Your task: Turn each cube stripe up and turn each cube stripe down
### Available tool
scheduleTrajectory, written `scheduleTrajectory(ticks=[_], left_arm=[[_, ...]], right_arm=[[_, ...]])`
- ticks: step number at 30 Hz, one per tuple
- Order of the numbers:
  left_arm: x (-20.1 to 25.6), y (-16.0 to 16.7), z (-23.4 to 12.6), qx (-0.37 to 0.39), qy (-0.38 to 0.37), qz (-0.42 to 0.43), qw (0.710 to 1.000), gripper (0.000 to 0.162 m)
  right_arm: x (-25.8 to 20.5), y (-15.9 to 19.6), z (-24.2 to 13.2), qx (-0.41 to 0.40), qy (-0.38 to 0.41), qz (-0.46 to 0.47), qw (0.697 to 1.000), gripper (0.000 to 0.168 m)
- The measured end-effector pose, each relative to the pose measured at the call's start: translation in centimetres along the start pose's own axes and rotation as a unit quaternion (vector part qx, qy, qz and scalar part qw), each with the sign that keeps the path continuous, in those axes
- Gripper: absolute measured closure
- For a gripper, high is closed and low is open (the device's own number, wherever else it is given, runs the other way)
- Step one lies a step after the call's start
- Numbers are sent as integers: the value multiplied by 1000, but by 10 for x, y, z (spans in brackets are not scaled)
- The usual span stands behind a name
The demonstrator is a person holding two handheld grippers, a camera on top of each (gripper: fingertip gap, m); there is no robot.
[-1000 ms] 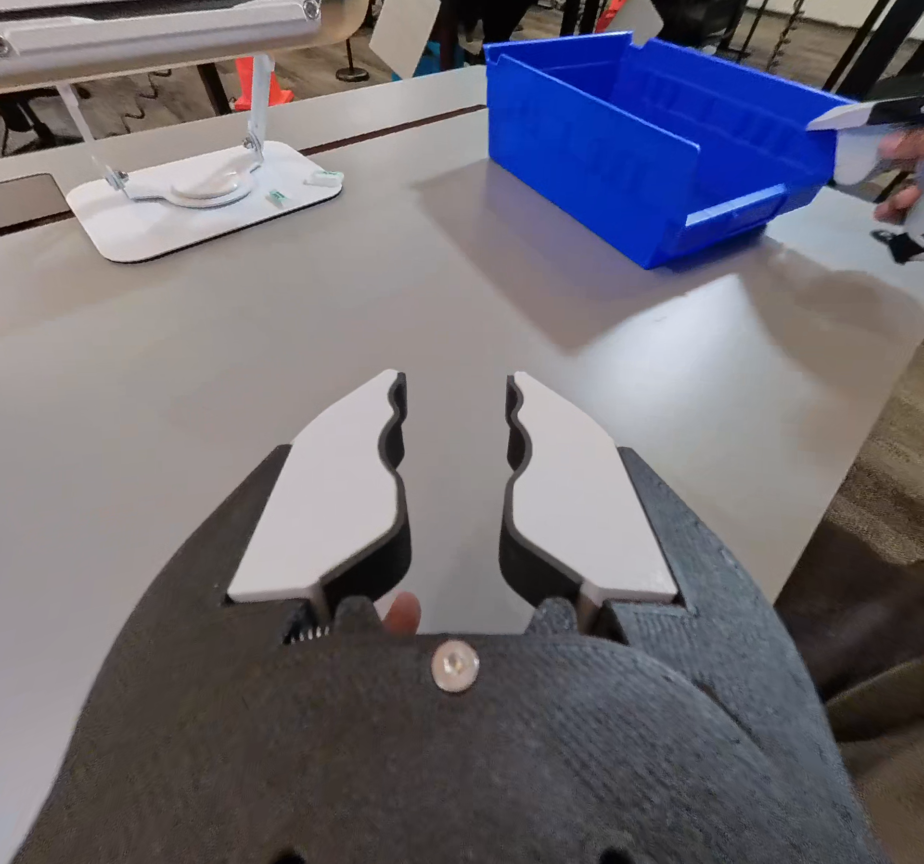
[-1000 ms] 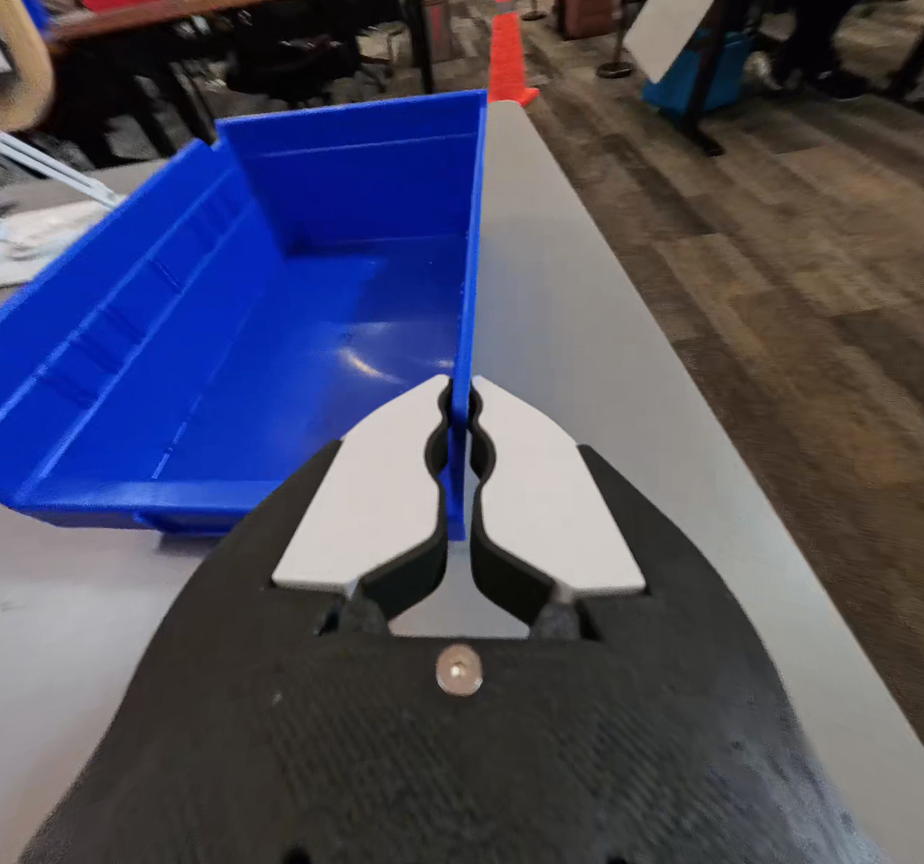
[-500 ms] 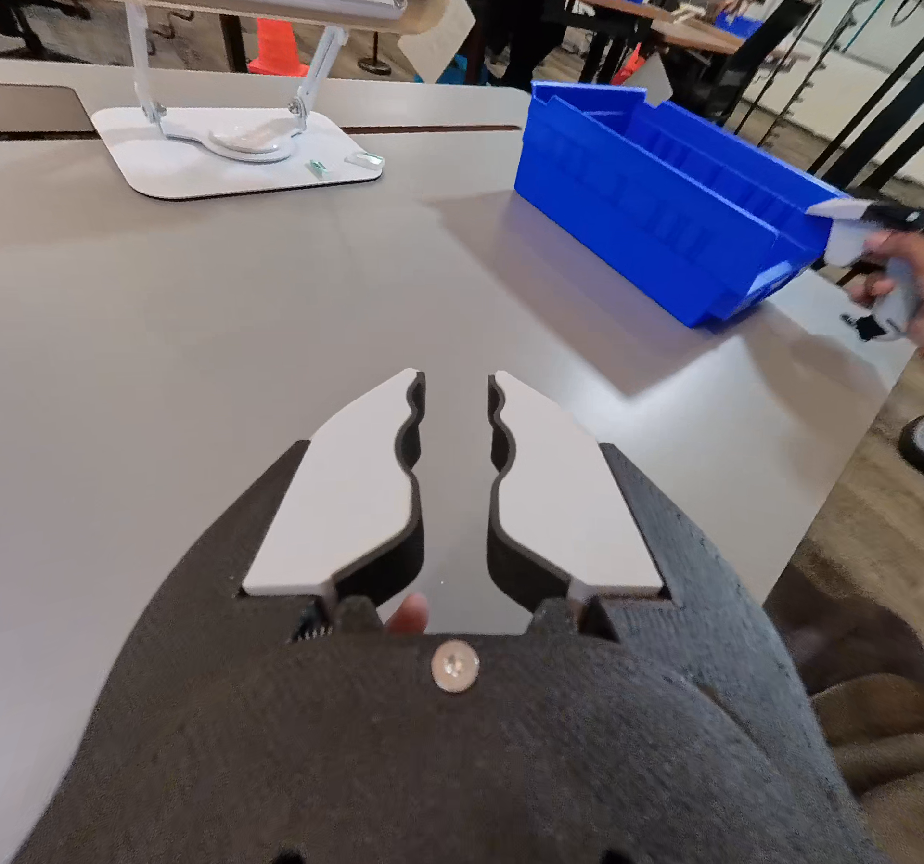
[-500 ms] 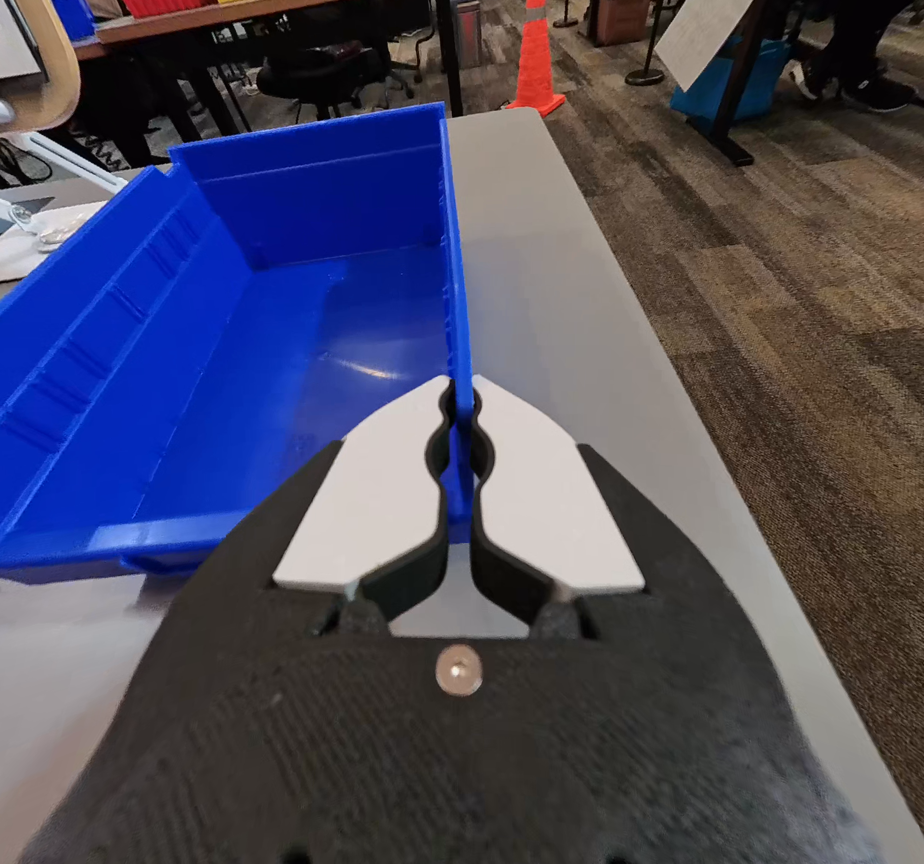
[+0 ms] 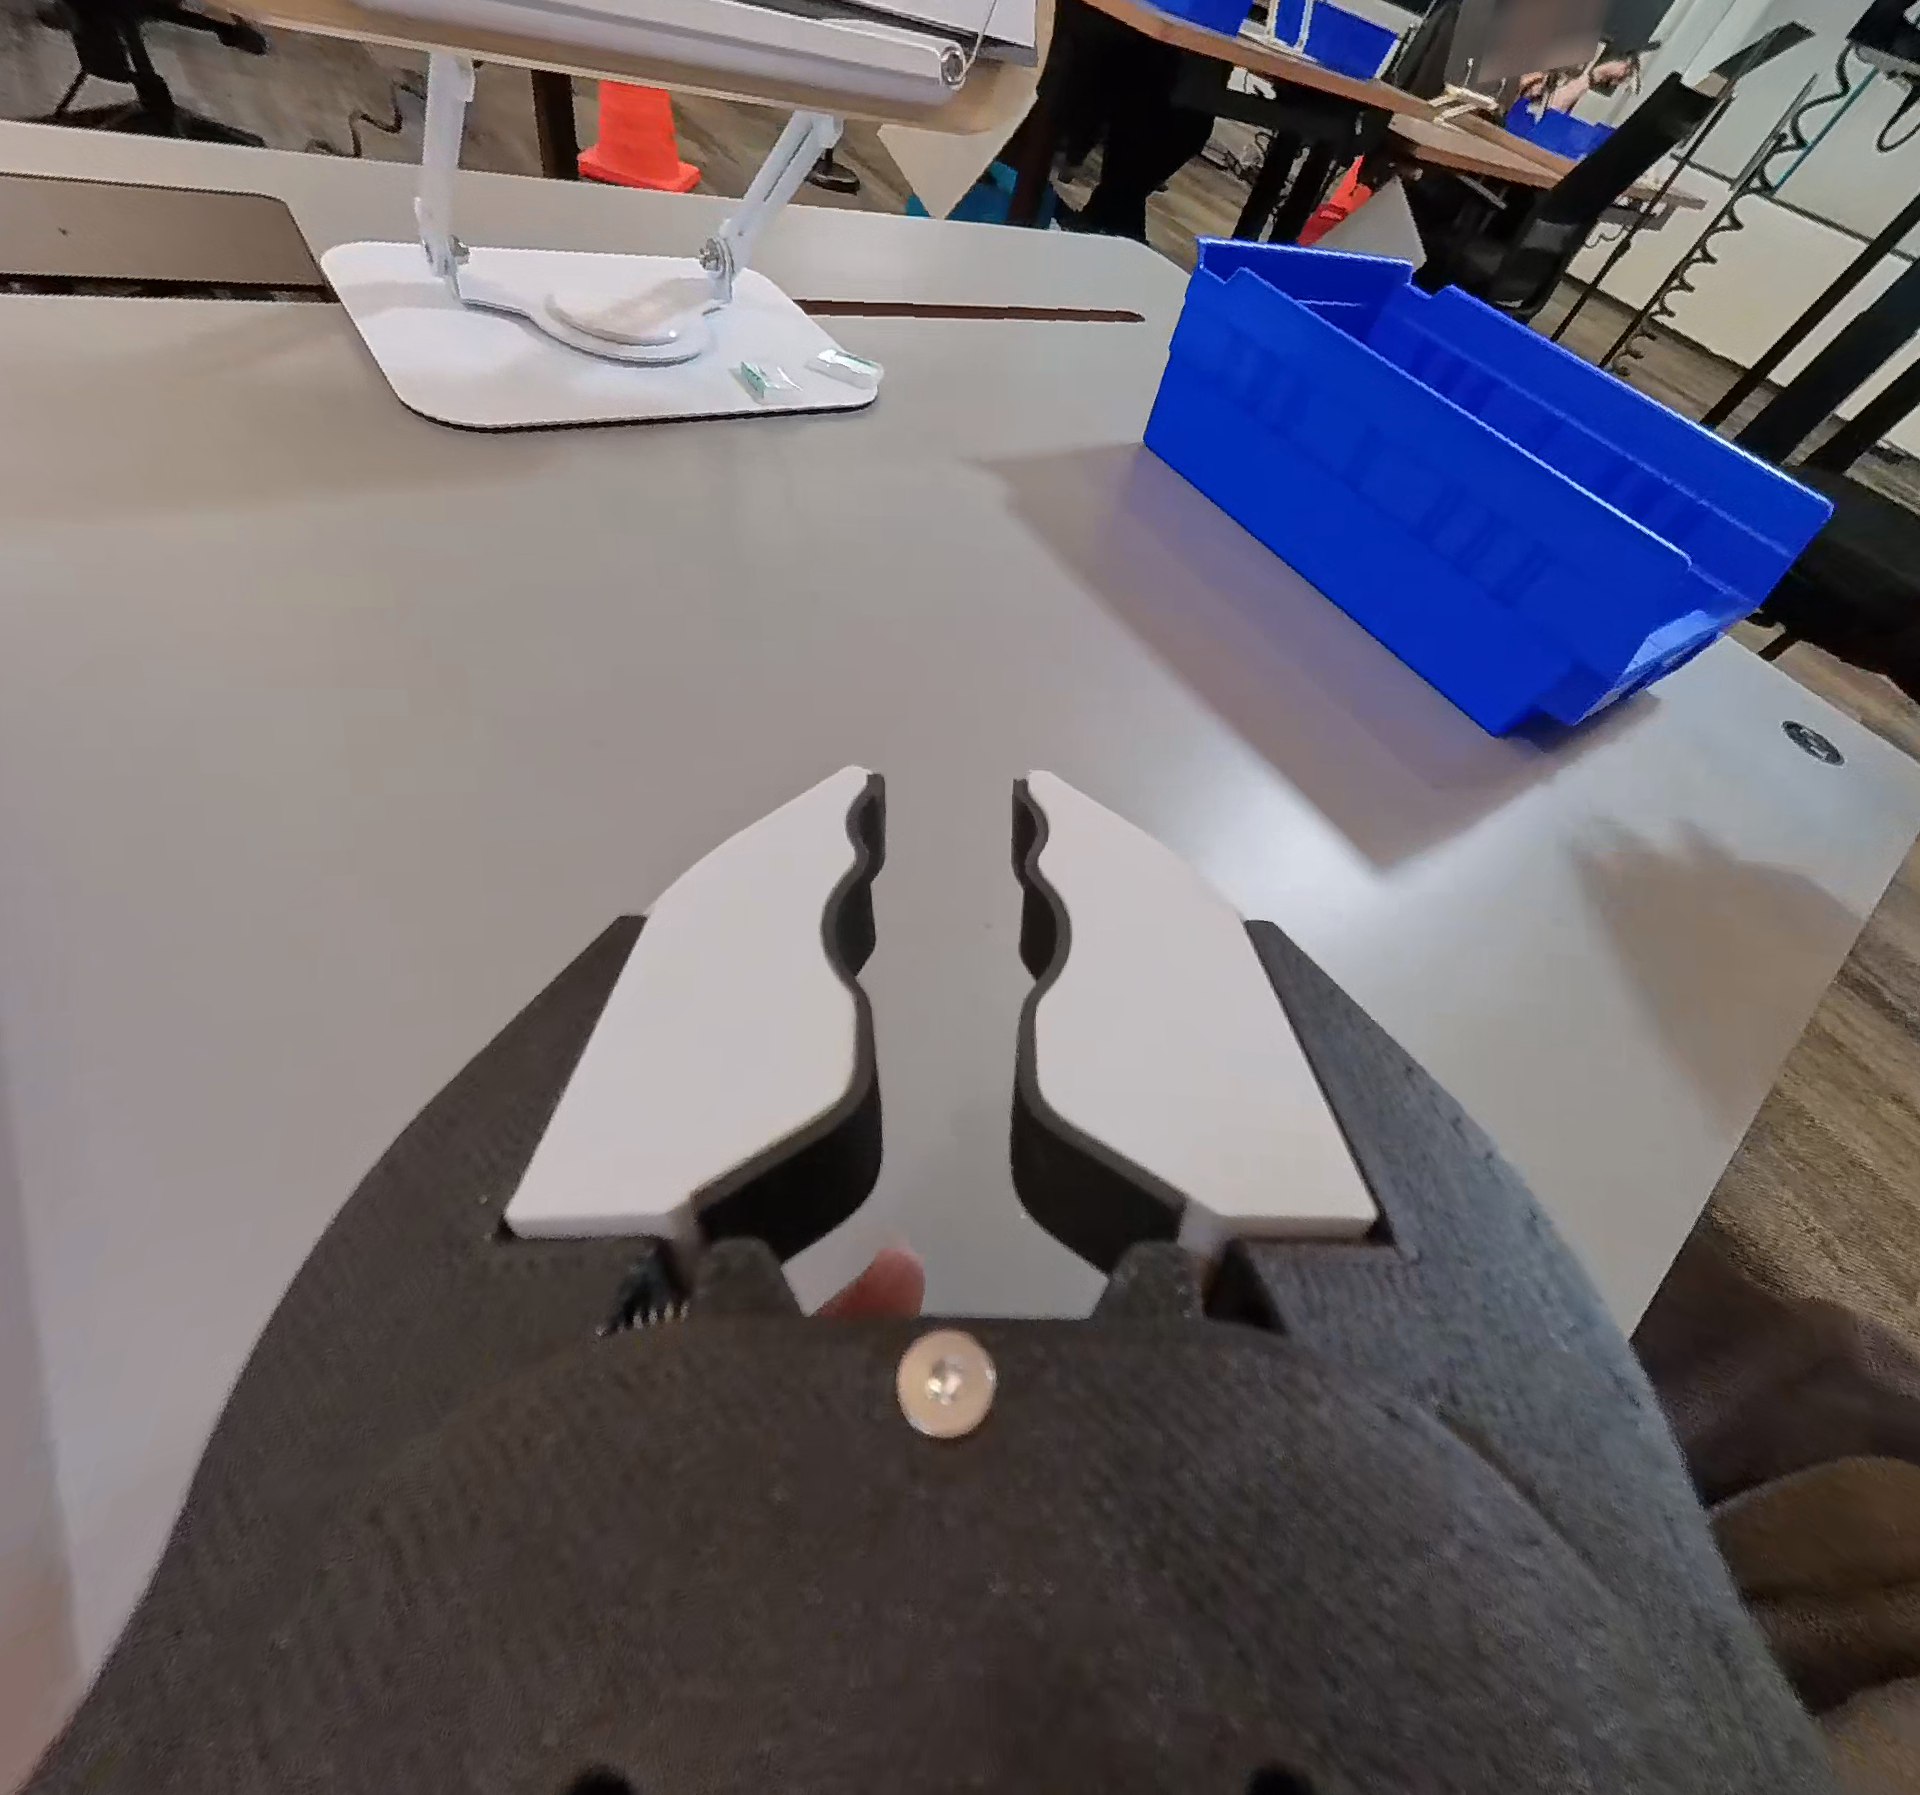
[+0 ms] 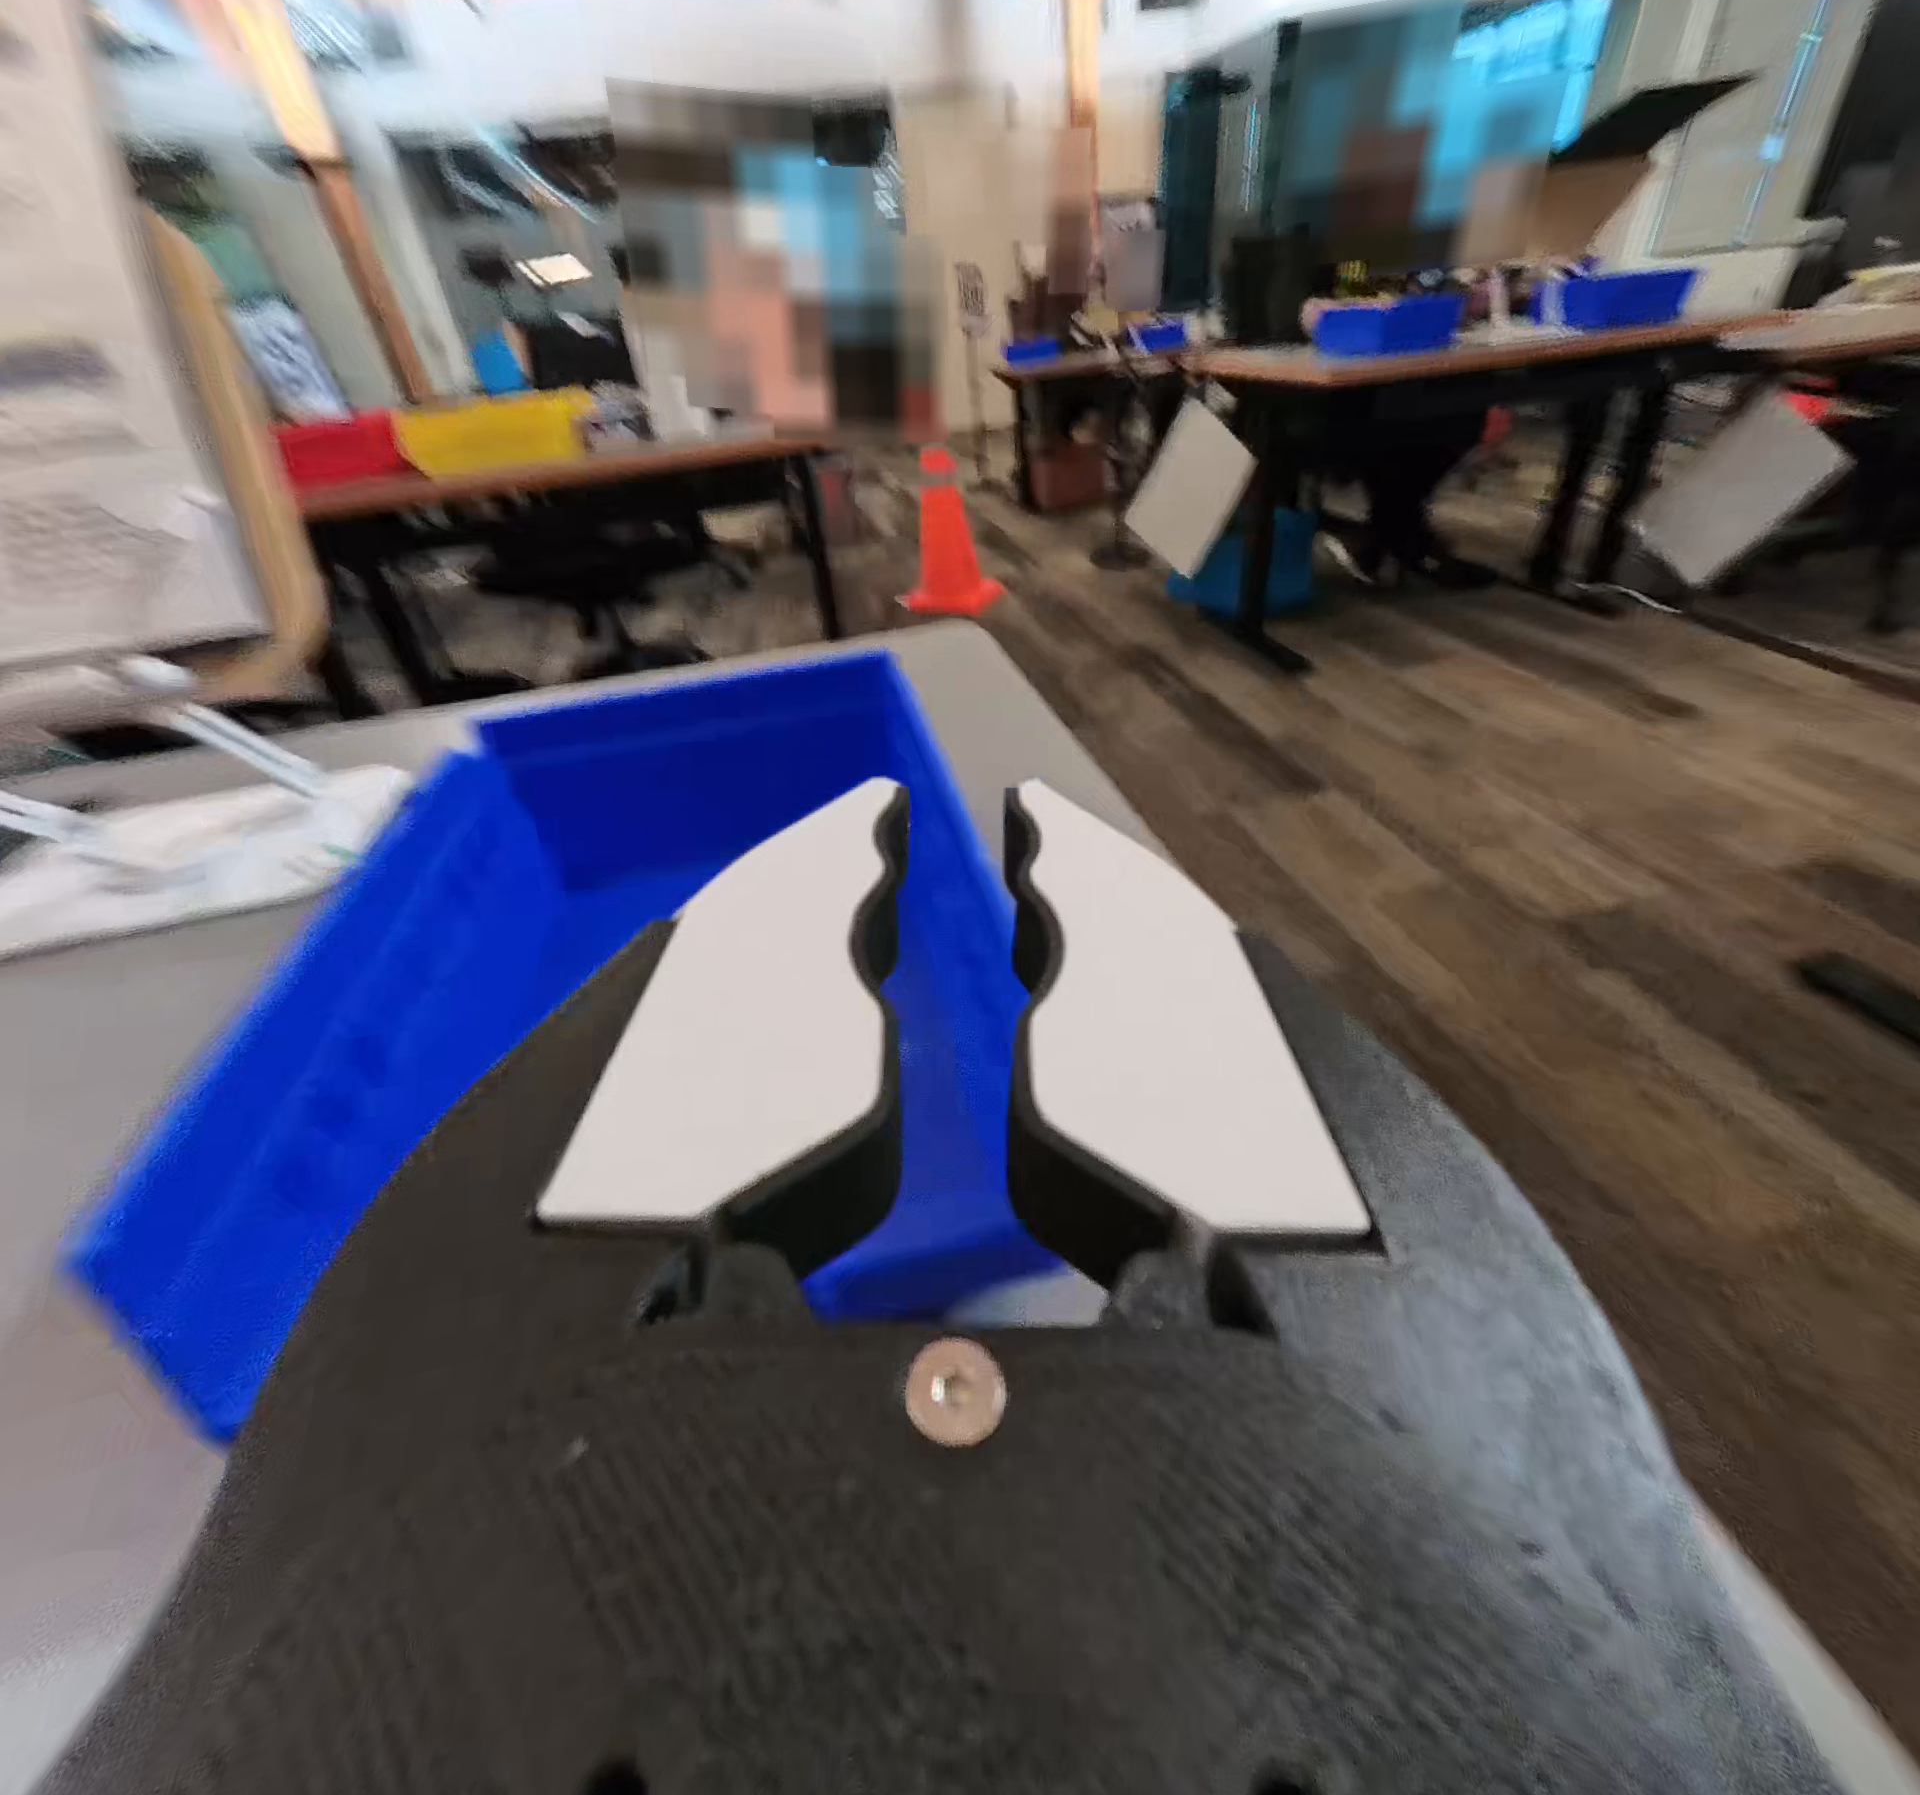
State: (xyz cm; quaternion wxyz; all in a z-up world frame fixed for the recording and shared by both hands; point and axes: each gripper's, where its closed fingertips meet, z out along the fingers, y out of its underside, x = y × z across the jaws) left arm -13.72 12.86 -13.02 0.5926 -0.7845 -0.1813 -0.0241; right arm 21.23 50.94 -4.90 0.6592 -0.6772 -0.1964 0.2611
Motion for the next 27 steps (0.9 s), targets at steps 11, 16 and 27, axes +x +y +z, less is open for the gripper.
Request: scheduleTrajectory(ticks=[11, 16, 27], left_arm=[[-26, -19, -17, 20, -62, 42, 997, 123], [-105, -88, -93, 69, -181, 41, 980, 119], [-269, 27, -171, -260, -351, -6, 899, 137]], right_arm=[[-311, 47, -54, -93, -427, 130, 890, 139], [-348, 89, -79, -128, -470, -36, 873, 142], [-348, 99, -89, -239, -527, 138, 804, 130]])
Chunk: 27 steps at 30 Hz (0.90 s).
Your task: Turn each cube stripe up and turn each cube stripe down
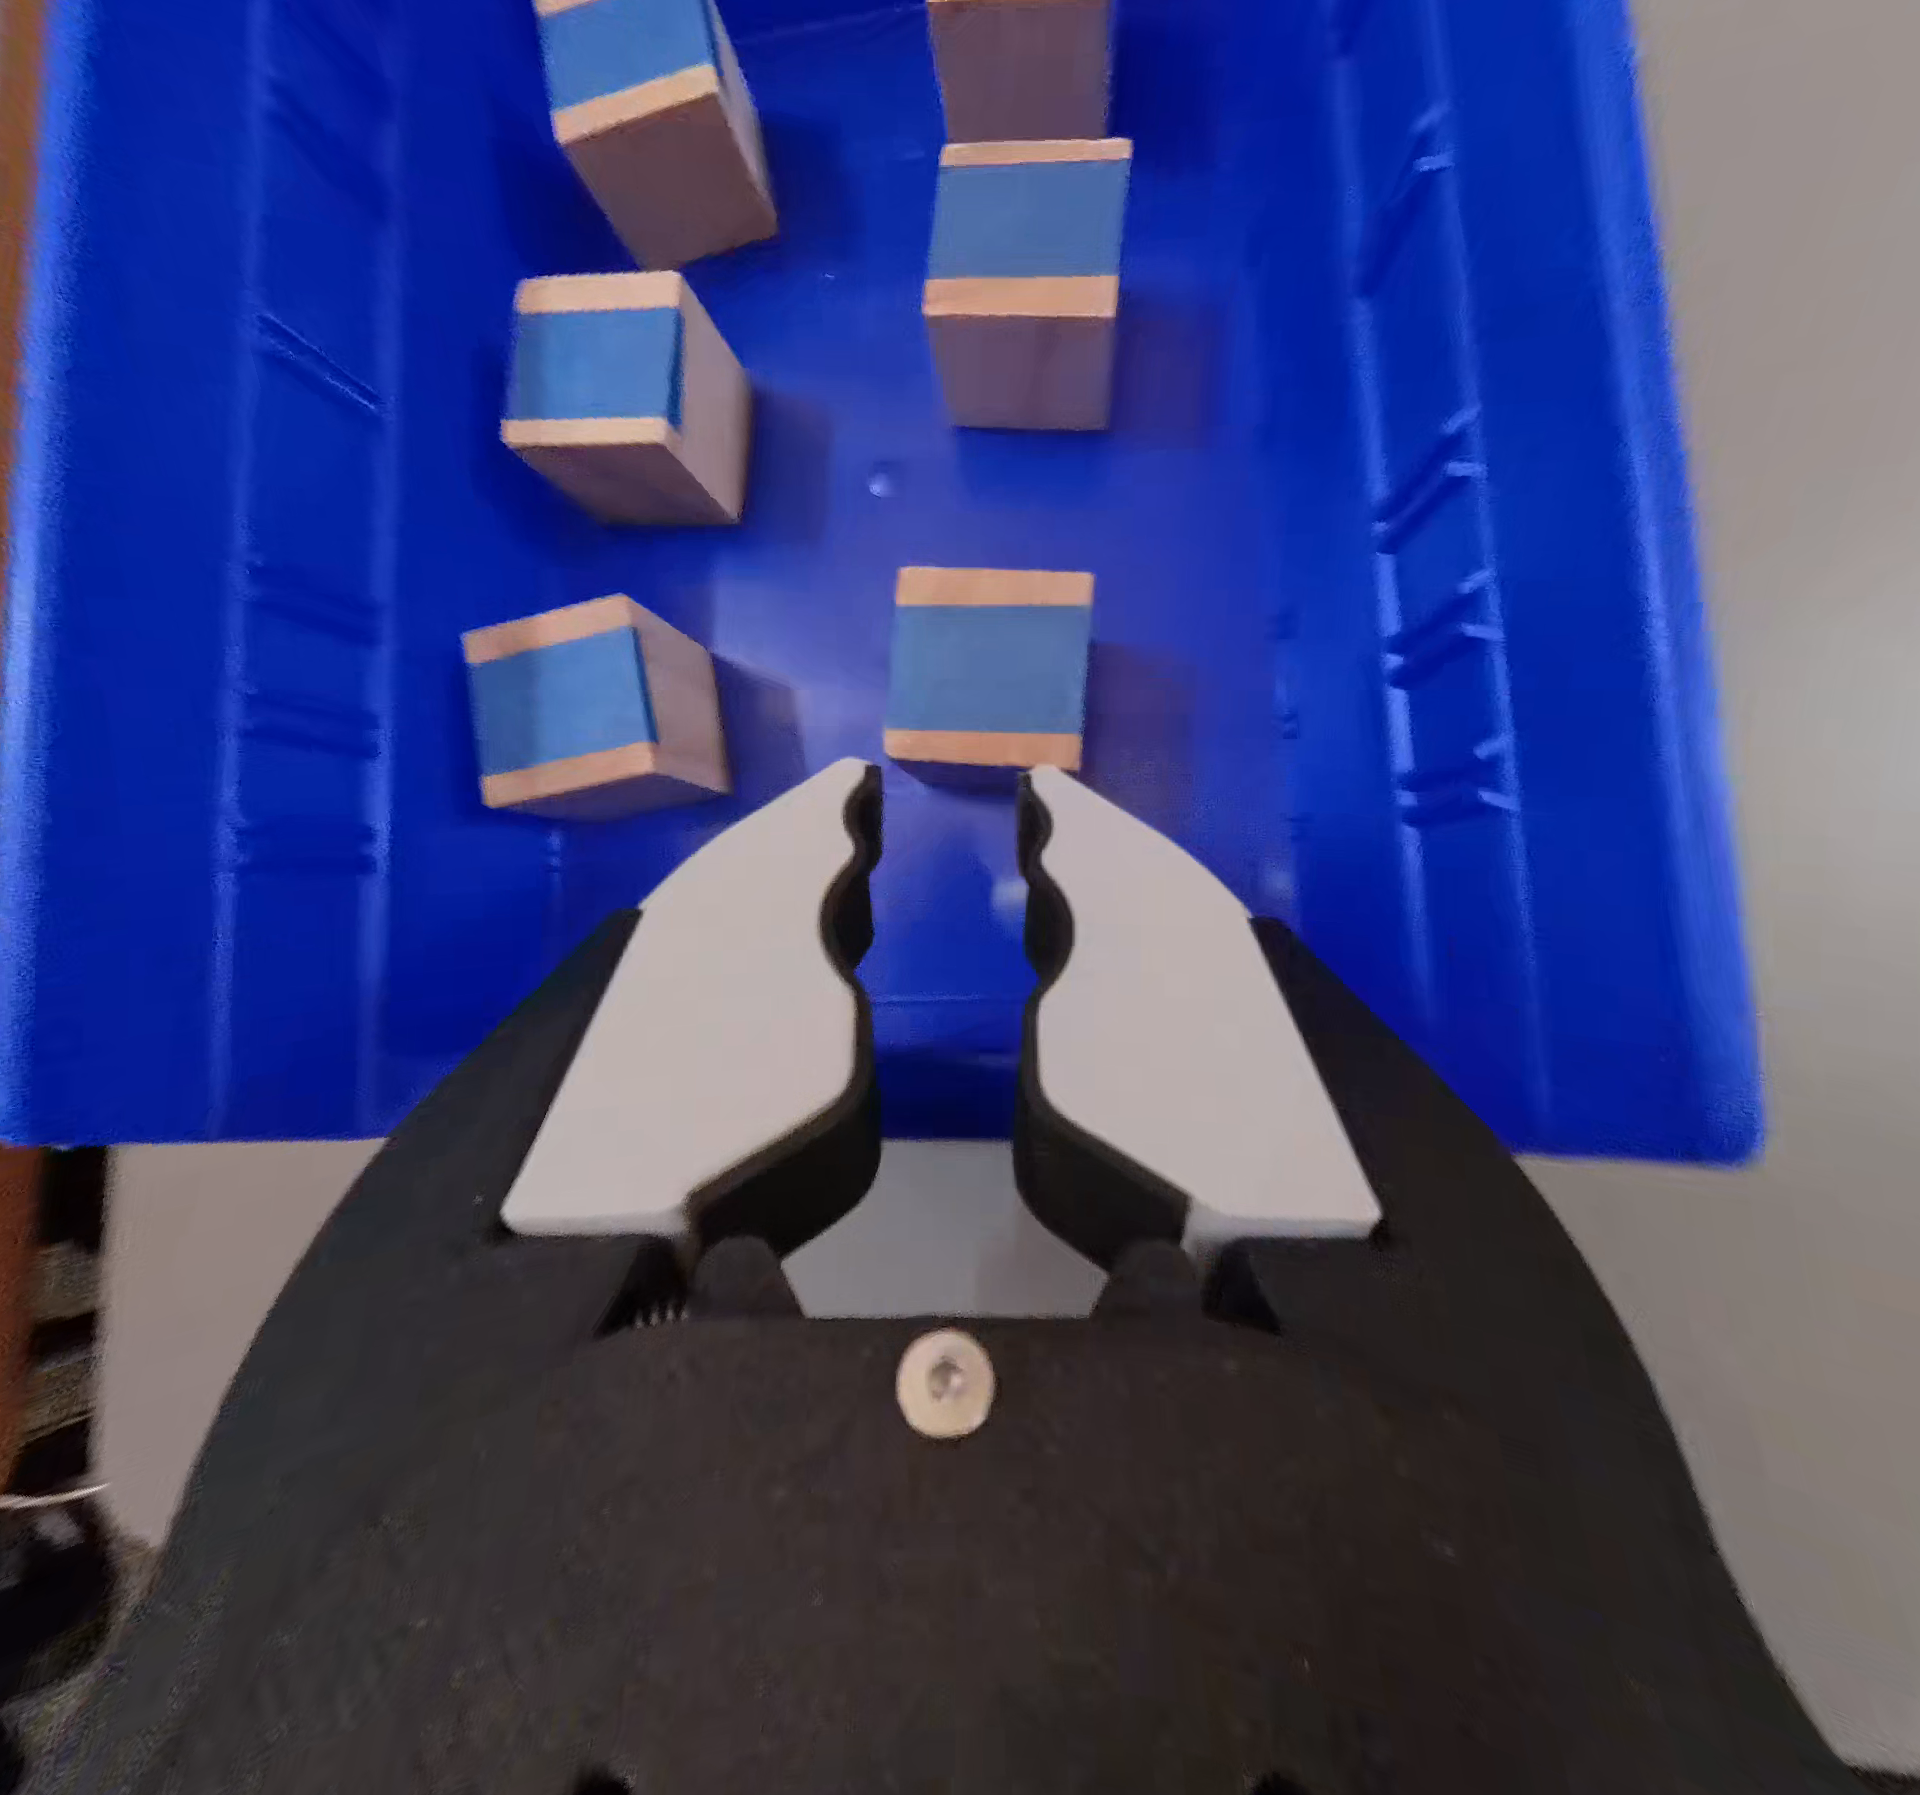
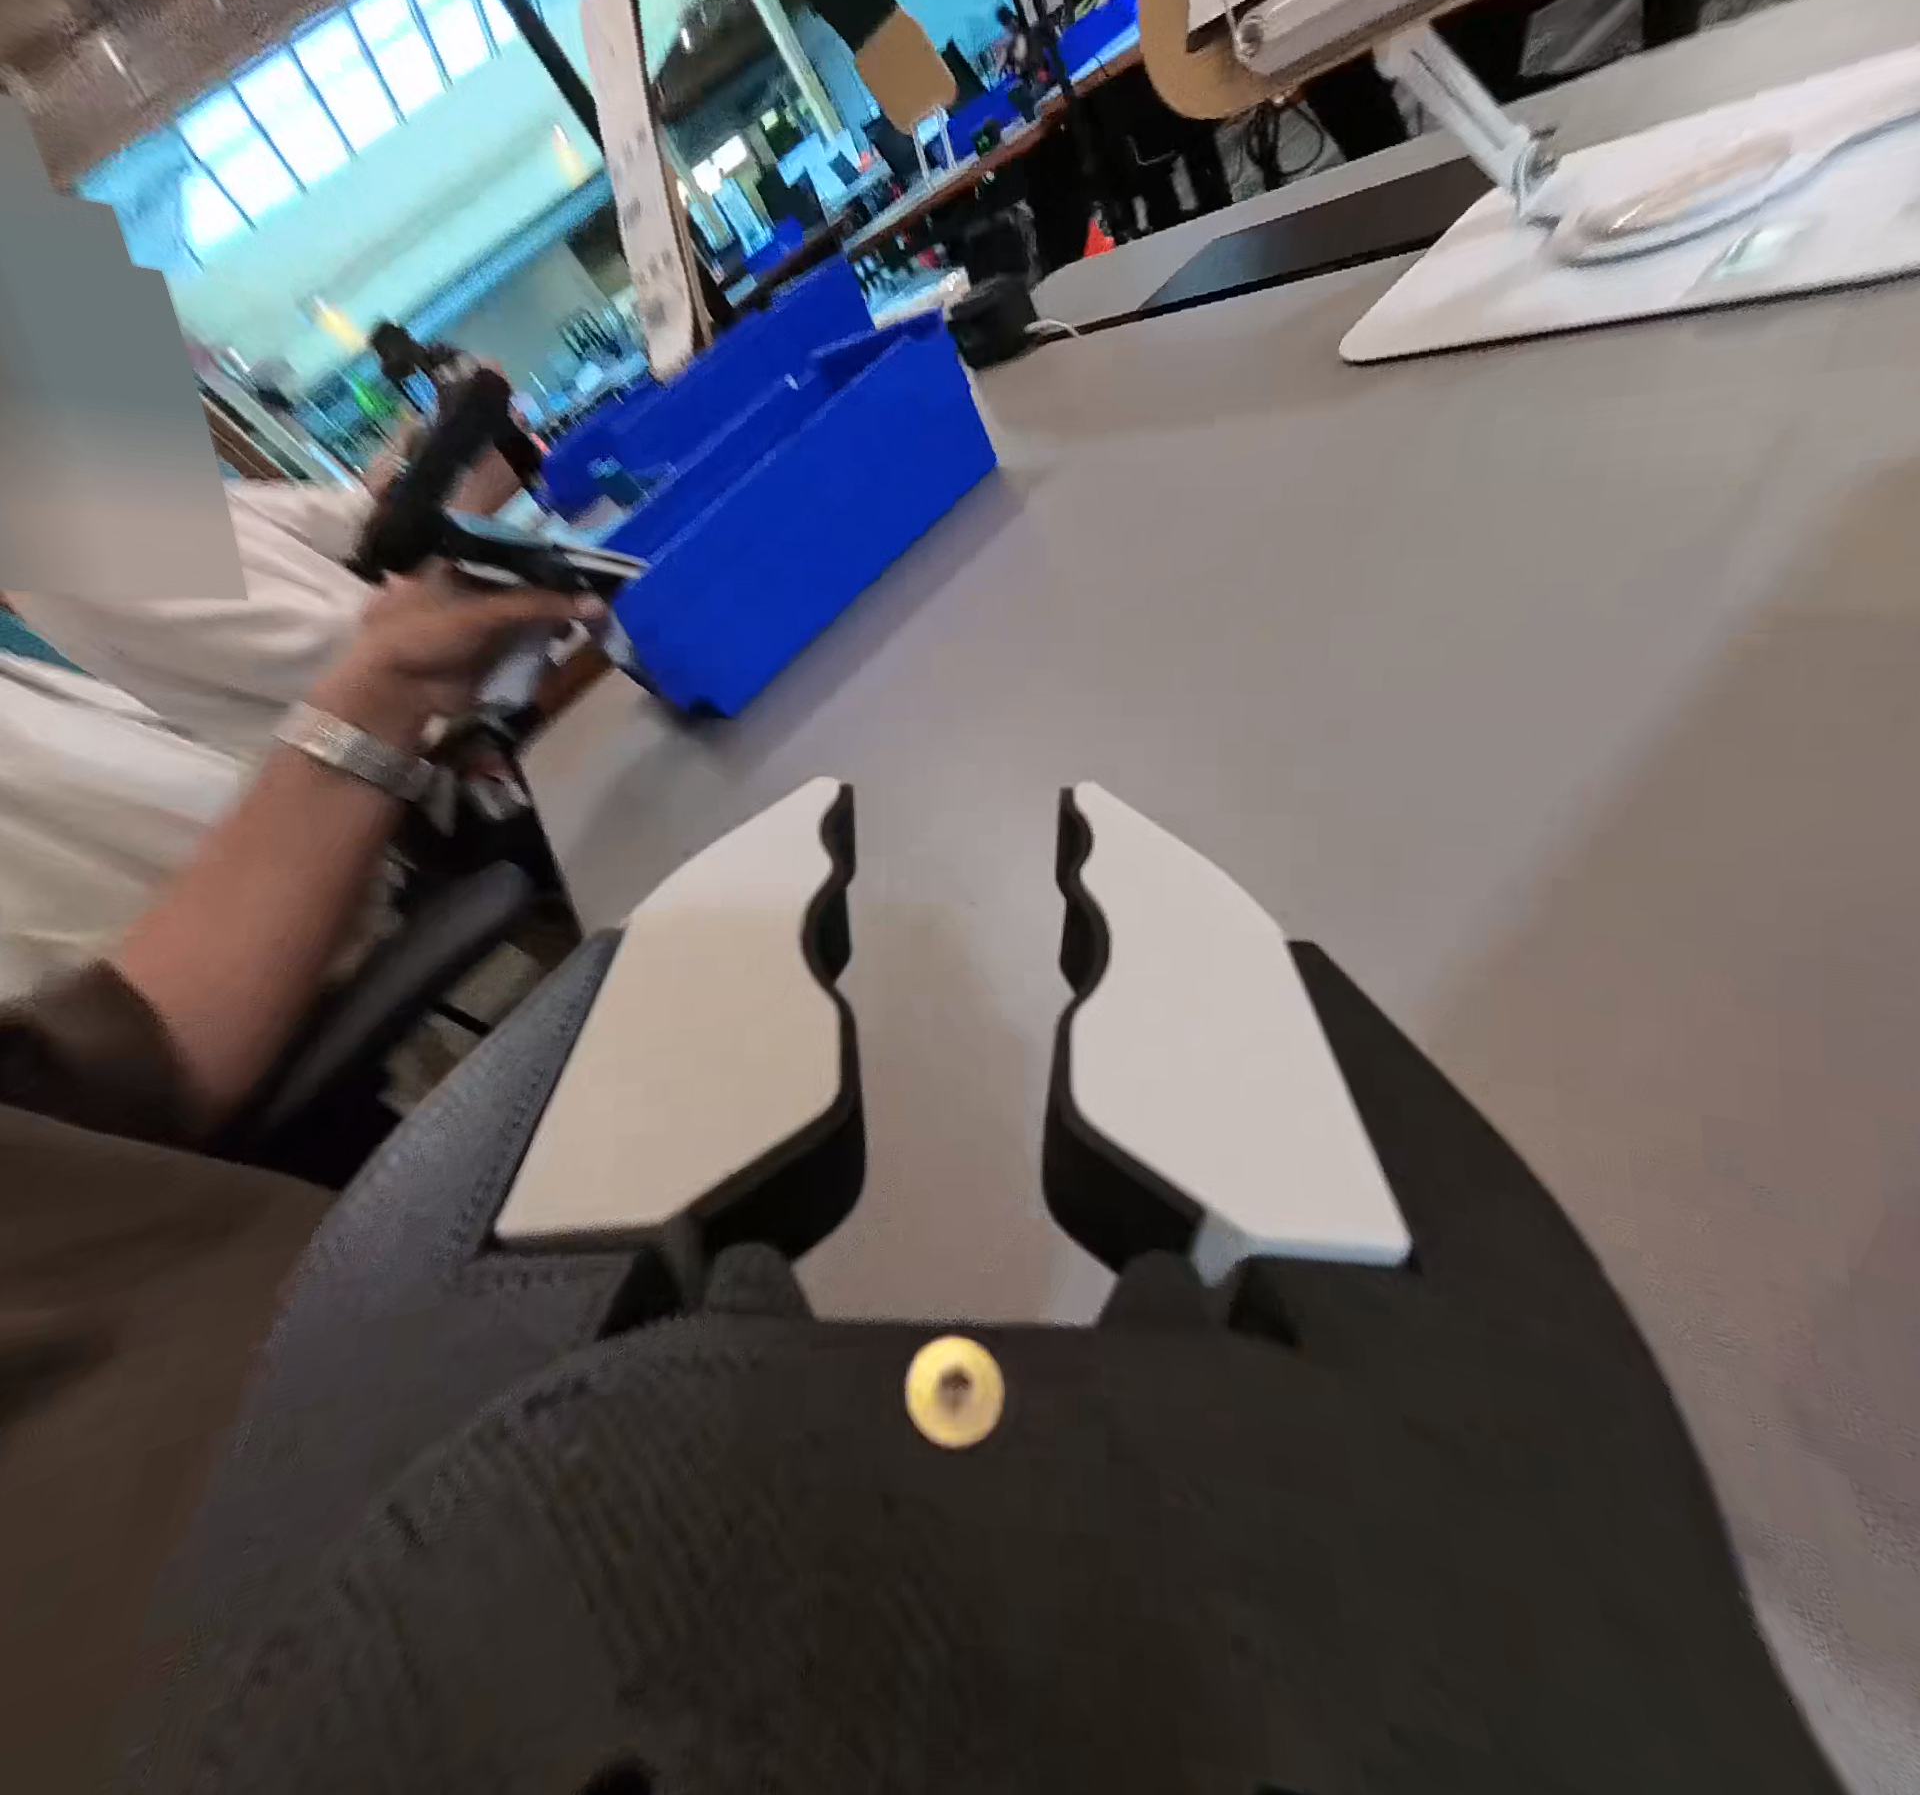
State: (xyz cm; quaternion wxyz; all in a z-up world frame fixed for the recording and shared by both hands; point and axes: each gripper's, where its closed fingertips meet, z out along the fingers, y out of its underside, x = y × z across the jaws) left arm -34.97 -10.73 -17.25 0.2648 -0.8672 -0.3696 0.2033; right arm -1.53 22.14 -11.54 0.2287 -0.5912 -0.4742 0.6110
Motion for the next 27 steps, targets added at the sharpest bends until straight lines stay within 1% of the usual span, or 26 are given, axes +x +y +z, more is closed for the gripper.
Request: scheduleTrajectory(ticks=[1, 3, 5, 8, 9, 10, 12, 13, 14, 15, 16, 19, 22, 23, 25, 27], left_arm=[[-1, -3, 2, -2, -13, 16, 1000, 137], [4, -13, 5, -2, -17, 39, 999, 133], [11, -20, 9, -9, -4, 53, 999, 127], [11, -15, 19, -60, 3, 67, 996, 99], [6, -13, 24, -73, -7, 68, 995, 91], [1, -11, 28, -84, -18, 68, 994, 89], [-5, -6, 38, -107, -16, 60, 992, 92], [-3, -1, 43, -121, -1, 52, 991, 97], [1, 1, 46, -130, 22, 44, 990, 110], [4, -1, 47, -125, 39, 34, 991, 115], [6, -5, 46, -116, 52, 30, 991, 115], [4, -32, 29, -51, 76, -3, 996, 115], [5, -74, -9, 64, 112, -37, 991, 116], [9, -90, -27, 116, 134, -43, 983, 116], [26, -121, -69, 213, 194, -61, 956, 116], [52, -144, -114, 292, 280, -69, 912, 116]], right_arm=[[2, -1, -4, 8, -6, 28, 1000, 129], [7, -4, -14, 23, -7, 67, 997, 129], [12, -7, -27, 43, 3, 85, 995, 129], [18, -10, -44, 65, 33, 79, 994, 130], [19, -9, -49, 68, 44, 74, 994, 130], [20, -8, -53, 70, 52, 70, 994, 131], [19, -7, -60, 75, 60, 69, 993, 131], [20, -7, -62, 77, 63, 70, 993, 131], [20, -7, -65, 80, 65, 73, 992, 131], [20, -7, -67, 83, 67, 75, 991, 131], [20, -7, -68, 86, 68, 77, 991, 132], [22, -8, -72, 92, 71, 84, 990, 132], [23, -8, -71, 91, 72, 84, 990, 132], [23, -7, -69, 87, 72, 81, 990, 132], [21, -4, -64, 77, 70, 75, 992, 132], [17, -3, -58, 66, 67, 62, 994, 132]])
